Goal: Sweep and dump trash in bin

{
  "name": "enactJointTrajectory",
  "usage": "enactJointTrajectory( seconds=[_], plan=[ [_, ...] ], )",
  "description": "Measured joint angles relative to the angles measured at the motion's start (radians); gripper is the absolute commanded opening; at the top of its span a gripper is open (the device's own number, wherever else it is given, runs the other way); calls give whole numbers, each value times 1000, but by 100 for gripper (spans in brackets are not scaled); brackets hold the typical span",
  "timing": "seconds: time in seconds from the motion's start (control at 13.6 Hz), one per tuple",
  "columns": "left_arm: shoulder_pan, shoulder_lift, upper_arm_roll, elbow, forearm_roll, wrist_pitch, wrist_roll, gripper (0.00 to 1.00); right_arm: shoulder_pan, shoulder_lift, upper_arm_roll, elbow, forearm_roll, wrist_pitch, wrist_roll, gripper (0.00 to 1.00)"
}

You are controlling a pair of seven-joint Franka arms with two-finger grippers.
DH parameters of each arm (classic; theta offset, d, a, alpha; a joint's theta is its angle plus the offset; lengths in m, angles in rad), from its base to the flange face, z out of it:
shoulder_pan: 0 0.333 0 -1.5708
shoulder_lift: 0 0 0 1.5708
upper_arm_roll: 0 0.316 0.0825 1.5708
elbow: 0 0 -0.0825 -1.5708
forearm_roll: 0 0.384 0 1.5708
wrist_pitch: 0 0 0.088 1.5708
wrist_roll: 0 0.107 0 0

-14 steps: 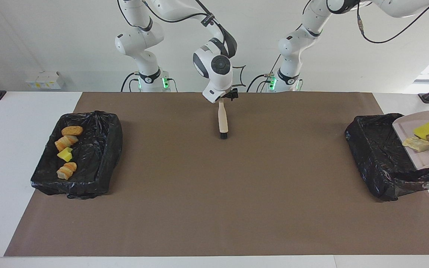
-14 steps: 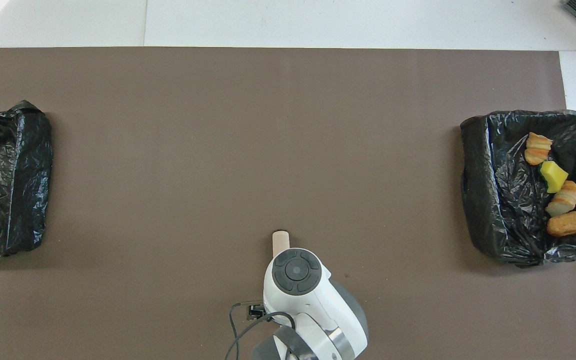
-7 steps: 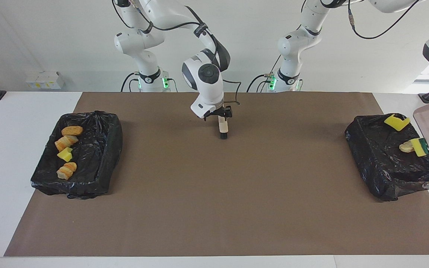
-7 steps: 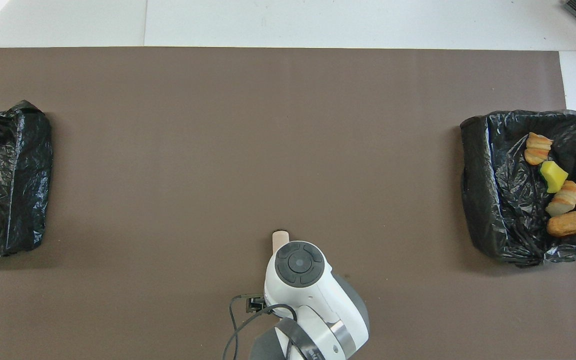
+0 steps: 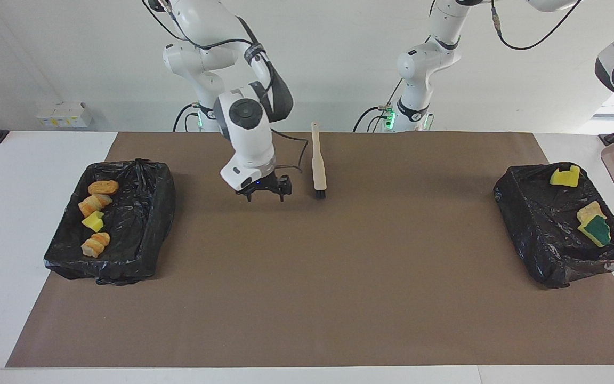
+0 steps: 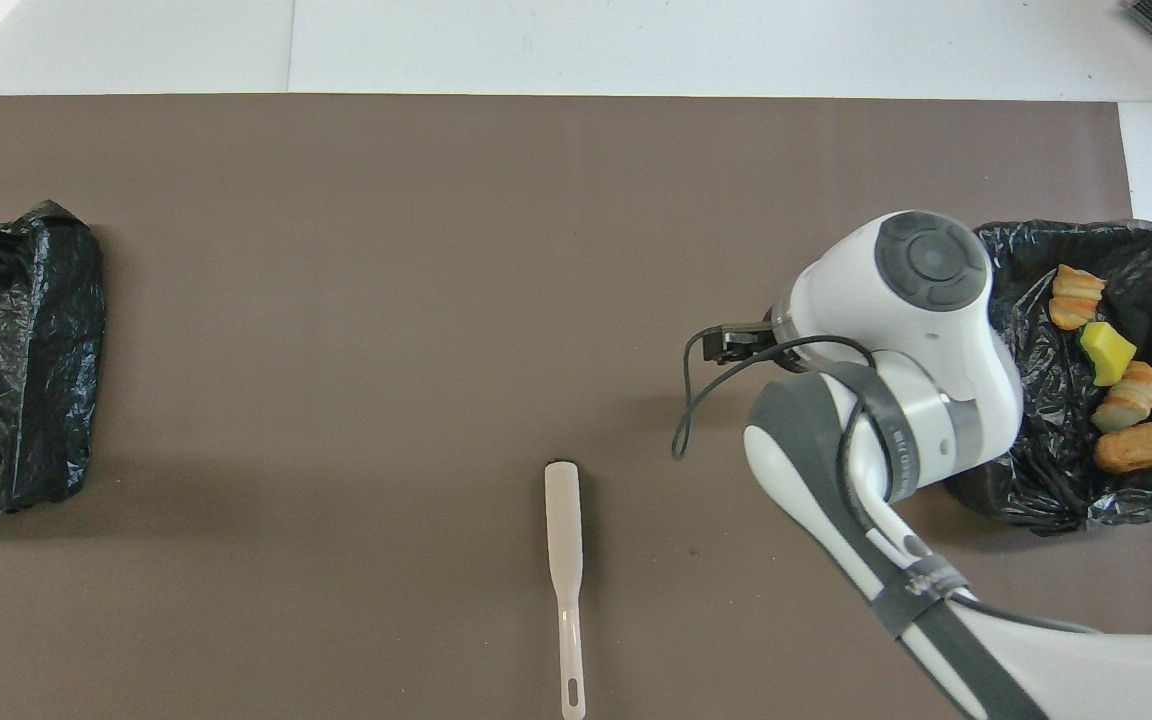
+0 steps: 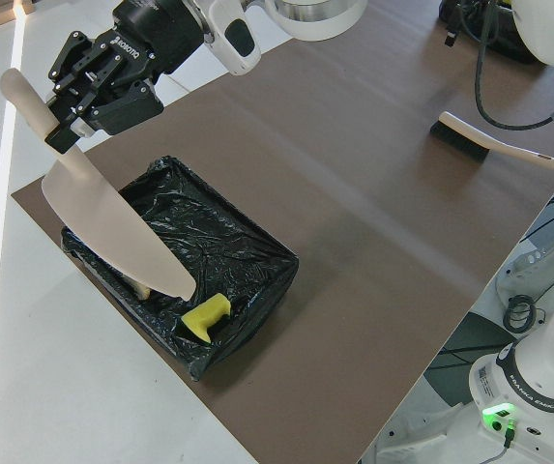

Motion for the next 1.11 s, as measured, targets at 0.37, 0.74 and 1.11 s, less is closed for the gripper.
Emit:
enactJointTrajectory(
  seconds=[0.37, 0.74, 1.11],
  plan=[
    [-116, -16, -6, -5, -293, -196, -33, 0, -45, -54, 4, 47, -75, -58, -41, 100],
    [-130, -25, -3, -17, -642, -277, -88, 0, -75, -155, -2, 164, -62, -316, -41, 100],
    [-167, -81, -8, -166, -857, -241, -294, 0, -139, -175, -31, 342, -19, -598, -119, 100]
  ],
)
